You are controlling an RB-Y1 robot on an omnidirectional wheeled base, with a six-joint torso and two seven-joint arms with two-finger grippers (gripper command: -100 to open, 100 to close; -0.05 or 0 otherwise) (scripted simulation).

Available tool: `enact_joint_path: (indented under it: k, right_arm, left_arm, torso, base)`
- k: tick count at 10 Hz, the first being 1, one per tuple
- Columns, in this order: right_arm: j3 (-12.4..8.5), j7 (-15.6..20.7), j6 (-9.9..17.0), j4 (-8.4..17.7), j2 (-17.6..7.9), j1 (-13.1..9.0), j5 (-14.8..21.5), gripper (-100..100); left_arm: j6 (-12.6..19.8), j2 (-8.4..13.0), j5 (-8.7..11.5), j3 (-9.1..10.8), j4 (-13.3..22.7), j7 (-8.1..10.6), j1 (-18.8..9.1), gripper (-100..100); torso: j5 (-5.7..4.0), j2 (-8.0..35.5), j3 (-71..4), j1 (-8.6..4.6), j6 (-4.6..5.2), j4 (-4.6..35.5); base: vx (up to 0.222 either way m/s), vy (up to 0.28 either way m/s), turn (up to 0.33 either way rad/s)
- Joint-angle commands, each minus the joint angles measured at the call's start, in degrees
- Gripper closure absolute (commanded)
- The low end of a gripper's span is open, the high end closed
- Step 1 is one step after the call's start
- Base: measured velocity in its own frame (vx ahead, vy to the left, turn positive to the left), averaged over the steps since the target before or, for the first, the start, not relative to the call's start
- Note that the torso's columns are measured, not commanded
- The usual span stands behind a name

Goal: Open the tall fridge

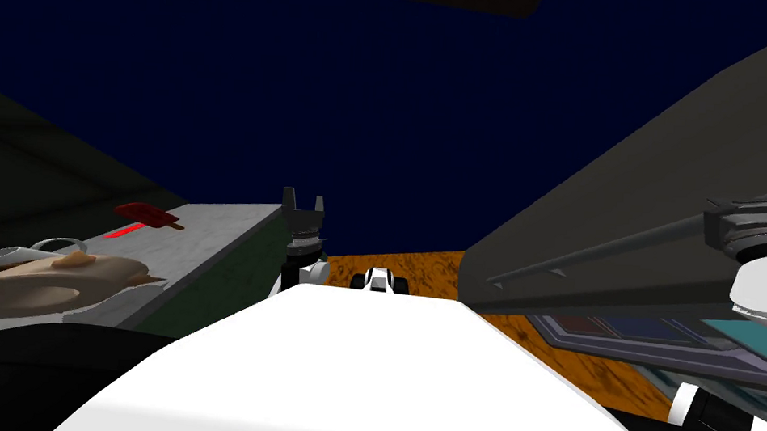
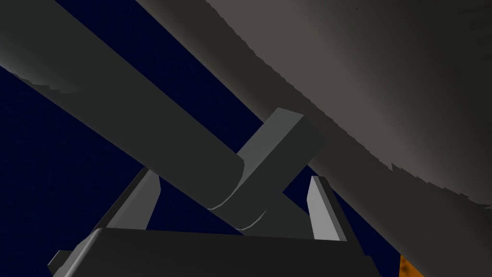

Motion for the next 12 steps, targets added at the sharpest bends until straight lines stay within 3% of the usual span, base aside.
enact_joint_path:
  k: [1, 2, 4, 5, 8, 9, 11, 12]
  right_arm:
    - [-0.84, -0.98, 1.43, 2.97, -1.41, -1.53, 4.17, 100]
    - [-2.47, -2.95, 1.11, 5.37, -1.58, -2.70, 6.89, 100]
    - [-2.47, -2.95, 1.11, 6.70, -1.58, -2.70, 9.64, 100]
    - [-4.10, -4.92, 0.80, 9.51, -1.75, -3.88, 12.03, 100]
    - [-4.10, -4.92, 0.80, 10.42, -1.75, -3.88, 15.11, 100]
    - [-5.73, -6.89, 0.48, 13.83, -1.92, -5.05, 16.92, 100]
    - [-5.73, -6.89, 0.48, 14.15, -1.92, -5.05, 20.35, 100]
    - [-5.38, -6.48, 0.38, 14.62, -1.98, -4.93, 19.18, 100]
  left_arm:
    - [0.00, 0.00, 0.00, 0.00, 0.00, 0.00, 0.00, 0]
    - [0.00, 0.01, 0.00, 0.01, 0.00, 0.00, 0.01, 0]
    - [0.00, 0.00, 0.00, 0.00, 0.00, 0.00, 0.00, 0]
    - [0.00, 0.01, 0.00, 0.01, 0.00, 0.00, 0.01, 0]
    - [0.00, 0.01, 0.00, 0.02, 0.00, 0.00, 0.02, 0]
    - [0.00, 0.01, 0.00, 0.02, 0.00, 0.00, 0.02, 0]
    - [0.00, 0.01, 0.00, 0.01, 0.00, 0.00, 0.01, 0]
    - [0.00, 0.01, 0.00, 0.02, 0.00, 0.00, 0.02, 0]
  torso:
    - [-0.06, 0.01, 0.03, -0.17, -0.04, -0.01]
    - [-0.01, -0.02, -0.01, -0.34, 0.11, -0.04]
    - [-0.04, -0.07, -0.07, -0.39, -0.11, -0.06]
    - [-0.12, 0.00, 0.01, -0.46, 0.23, -0.08]
    - [-0.31, 0.43, 0.38, -0.53, 0.64, 0.04]
    - [-0.25, 0.61, 0.45, -0.63, 0.81, 0.09]
    - [-0.54, 0.65, 0.64, -0.34, 0.50, 0.12]
    - [-0.55, 0.76, 0.72, -0.27, 0.80, 0.10]
  base:
    - [-0.009, 0.049, 0.152]
    - [-0.036, 0.098, 0.303]
    - [-0.035, 0.075, 0.251]
    - [-0.037, 0.101, 0.359]
    - [-0.004, 0.050, 0.128]
    - [-0.014, 0.080, 0.274]
    - [-0.019, 0.050, 0.229]
    - [0.004, 0.010, 0.032]
